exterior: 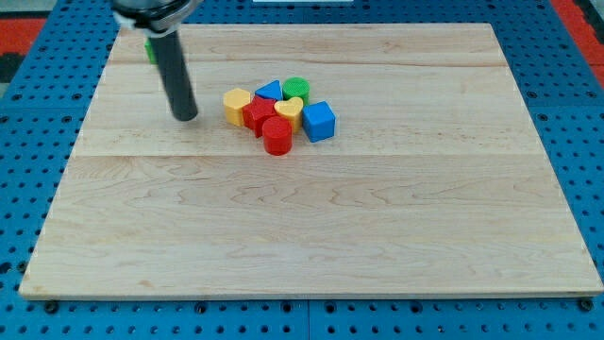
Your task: Move the yellow hexagon above the blue triangle
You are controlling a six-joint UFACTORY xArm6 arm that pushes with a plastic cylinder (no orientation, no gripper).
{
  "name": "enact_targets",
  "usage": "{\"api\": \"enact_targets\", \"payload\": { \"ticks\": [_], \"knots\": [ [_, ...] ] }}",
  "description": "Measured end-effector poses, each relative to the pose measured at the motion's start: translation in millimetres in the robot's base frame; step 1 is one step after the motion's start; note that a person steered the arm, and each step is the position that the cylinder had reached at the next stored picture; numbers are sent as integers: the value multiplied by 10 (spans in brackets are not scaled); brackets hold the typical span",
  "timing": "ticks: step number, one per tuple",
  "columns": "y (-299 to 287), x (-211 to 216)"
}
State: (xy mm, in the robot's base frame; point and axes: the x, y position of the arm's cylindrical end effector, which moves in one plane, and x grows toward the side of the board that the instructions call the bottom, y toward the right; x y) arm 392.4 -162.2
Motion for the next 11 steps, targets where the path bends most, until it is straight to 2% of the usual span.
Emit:
{"api": "enact_targets", "payload": {
  "ticks": [1, 3, 4, 5, 6, 7, 8, 9, 11],
  "knots": [
    [346, 110],
    [495, -680],
    [888, -872],
    [661, -936],
    [373, -447],
    [632, -208],
    [994, -536],
    [1009, -820],
    [617, -1289]
  ]
}}
